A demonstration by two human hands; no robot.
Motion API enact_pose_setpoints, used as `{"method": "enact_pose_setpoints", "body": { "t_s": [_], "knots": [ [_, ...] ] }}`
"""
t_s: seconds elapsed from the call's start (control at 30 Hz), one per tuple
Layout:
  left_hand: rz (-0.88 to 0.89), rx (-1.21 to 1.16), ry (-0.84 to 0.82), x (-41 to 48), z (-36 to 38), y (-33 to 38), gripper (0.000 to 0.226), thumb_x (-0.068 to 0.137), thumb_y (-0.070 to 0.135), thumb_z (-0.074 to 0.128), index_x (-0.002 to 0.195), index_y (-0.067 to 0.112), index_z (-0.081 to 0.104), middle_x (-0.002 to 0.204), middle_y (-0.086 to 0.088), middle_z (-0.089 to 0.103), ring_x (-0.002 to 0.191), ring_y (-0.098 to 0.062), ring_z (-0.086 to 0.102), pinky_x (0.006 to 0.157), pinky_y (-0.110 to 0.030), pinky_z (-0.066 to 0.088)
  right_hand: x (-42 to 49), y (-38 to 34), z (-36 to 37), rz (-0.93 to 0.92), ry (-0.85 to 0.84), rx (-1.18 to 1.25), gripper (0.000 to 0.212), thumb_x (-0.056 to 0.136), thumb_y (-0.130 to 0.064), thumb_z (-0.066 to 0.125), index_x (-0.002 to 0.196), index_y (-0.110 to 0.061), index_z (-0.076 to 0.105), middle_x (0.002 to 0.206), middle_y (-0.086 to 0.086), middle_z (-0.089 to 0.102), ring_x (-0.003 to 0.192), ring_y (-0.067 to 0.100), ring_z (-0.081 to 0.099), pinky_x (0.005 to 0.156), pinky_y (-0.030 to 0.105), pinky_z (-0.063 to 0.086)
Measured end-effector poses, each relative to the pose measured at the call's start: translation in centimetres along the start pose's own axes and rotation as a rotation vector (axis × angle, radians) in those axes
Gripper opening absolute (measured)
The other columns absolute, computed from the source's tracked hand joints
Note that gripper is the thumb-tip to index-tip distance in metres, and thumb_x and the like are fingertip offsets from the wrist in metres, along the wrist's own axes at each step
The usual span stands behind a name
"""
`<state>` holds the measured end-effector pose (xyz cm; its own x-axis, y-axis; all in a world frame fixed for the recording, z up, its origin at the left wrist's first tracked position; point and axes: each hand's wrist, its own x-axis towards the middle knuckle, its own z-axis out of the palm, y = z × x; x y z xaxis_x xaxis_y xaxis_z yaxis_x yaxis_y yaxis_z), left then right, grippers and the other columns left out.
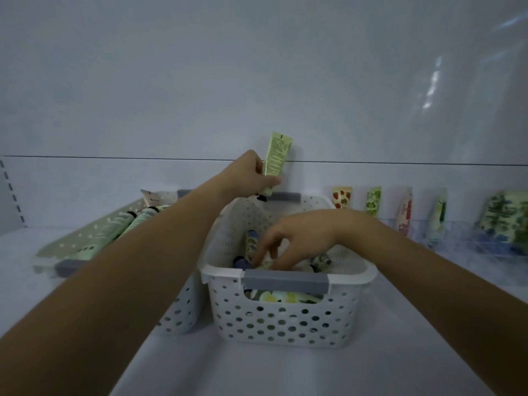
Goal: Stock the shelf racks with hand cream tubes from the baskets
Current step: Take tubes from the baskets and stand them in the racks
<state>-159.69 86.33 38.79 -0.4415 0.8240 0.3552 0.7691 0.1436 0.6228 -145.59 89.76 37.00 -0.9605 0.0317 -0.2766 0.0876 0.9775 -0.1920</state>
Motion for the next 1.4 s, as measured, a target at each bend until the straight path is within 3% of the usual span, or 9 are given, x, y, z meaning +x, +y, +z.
{"method": "enact_pose_setpoints", "body": {
  "t_s": [0.07,0.17,0.3,0.43,0.53,0.7,0.8,1.03,1.4],
  "knots": [
    [-0.008,-0.067,0.035,0.0,-0.1,0.1,0.028,0.085,0.027,0.064,0.093,0.0,0.061,0.084,-0.013,0.064,0.06,-0.013,0.055,0.041,-0.014,0.039,0.0,0.1,0.1,0.035,-0.008,0.008,0.03,0.092,-0.028,0.056,0.121,-0.021,0.059,0.093,-0.009,0.058,0.084,0.006,0.054,0.074,0.018,0.043],
    [-0.006,-0.121,0.07,-0.3,-0.3,0.1,0.022,0.086,0.027,0.064,0.078,0.008,0.055,0.082,-0.011,0.064,0.064,-0.014,0.057,0.044,-0.015,0.039,0.2,0.4,0.2,0.038,0.01,0.043,0.027,0.091,-0.025,0.058,0.116,-0.016,0.058,0.109,-0.001,0.062,0.096,0.013,0.058,0.086,0.027,0.048],
    [-0.031,-0.237,0.08,-0.9,-0.6,0.0,0.02,0.088,0.024,0.061,0.088,0.017,0.042,0.084,0.0,0.06,0.063,-0.006,0.055,0.038,-0.007,0.039,0.2,0.5,0.2,0.008,0.072,0.162,0.023,0.09,-0.023,0.059,0.11,-0.013,0.056,0.097,-0.002,0.061,0.087,0.01,0.058,0.082,0.024,0.048],
    [-0.038,-0.256,0.081,-1.0,-0.9,0.2,0.024,0.09,0.023,0.058,0.104,0.015,0.04,0.087,0.0,0.059,0.066,-0.007,0.057,0.052,-0.011,0.046,-0.9,1.1,-0.6,-0.068,0.166,0.61,0.011,0.089,-0.02,0.058,0.1,-0.019,0.058,0.09,-0.005,0.063,0.083,0.007,0.06,0.081,0.023,0.05],
    [-0.096,-0.338,0.088,-0.9,-1.3,0.4,0.023,0.091,0.017,0.056,0.106,0.013,0.039,0.095,-0.01,0.059,0.077,-0.019,0.06,0.077,-0.037,0.052,-2.3,1.8,-1.6,-0.083,0.265,0.978,0.022,0.081,-0.028,0.053,0.099,-0.019,0.06,0.085,0.001,0.067,0.078,0.013,0.065,0.075,0.026,0.055],
    [-0.15,-0.583,0.085,-1.3,-1.7,2.2,0.009,0.096,0.01,0.042,0.103,0.007,0.045,0.086,-0.005,0.052,0.071,-0.014,0.055,0.067,-0.028,0.05,-4.8,4.4,-1.7,-0.005,0.478,1.372,0.025,0.097,-0.026,0.038,0.101,-0.008,0.055,0.068,0.002,0.059,0.048,0.009,0.053,0.045,0.019,0.046],
    [-0.232,-0.584,0.094,-1.2,-1.6,3.5,0.011,0.096,0.017,0.041,0.101,0.008,0.045,0.081,-0.002,0.046,0.066,-0.013,0.048,0.058,-0.024,0.045,-6.2,5.8,-1.1,-0.022,0.551,1.594,0.03,0.097,-0.035,0.036,0.102,-0.01,0.052,0.065,0.001,0.053,0.044,0.008,0.045,0.038,0.017,0.038],
    [-0.173,-0.583,-0.087,-1.3,0.5,6.8,0.018,0.1,0.023,0.038,0.104,0.007,0.046,0.089,-0.004,0.05,0.076,-0.013,0.058,0.069,-0.028,0.052,-9.7,8.2,0.5,-0.011,0.735,1.697,0.037,0.1,-0.034,0.031,0.097,-0.009,0.058,0.072,0.001,0.06,0.052,0.01,0.052,0.048,0.019,0.047],
    [-0.157,-0.599,-0.181,-1.1,9.4,16.6,0.016,0.099,0.008,0.034,0.105,-0.002,0.044,0.083,-0.011,0.056,0.068,-0.016,0.056,0.057,-0.026,0.05,-19.1,13.7,3.1,0.163,0.926,1.773,0.034,0.1,-0.023,0.03,0.088,-0.003,0.055,0.069,0.006,0.058,0.053,0.013,0.056,0.048,0.019,0.051]
  ]
}}
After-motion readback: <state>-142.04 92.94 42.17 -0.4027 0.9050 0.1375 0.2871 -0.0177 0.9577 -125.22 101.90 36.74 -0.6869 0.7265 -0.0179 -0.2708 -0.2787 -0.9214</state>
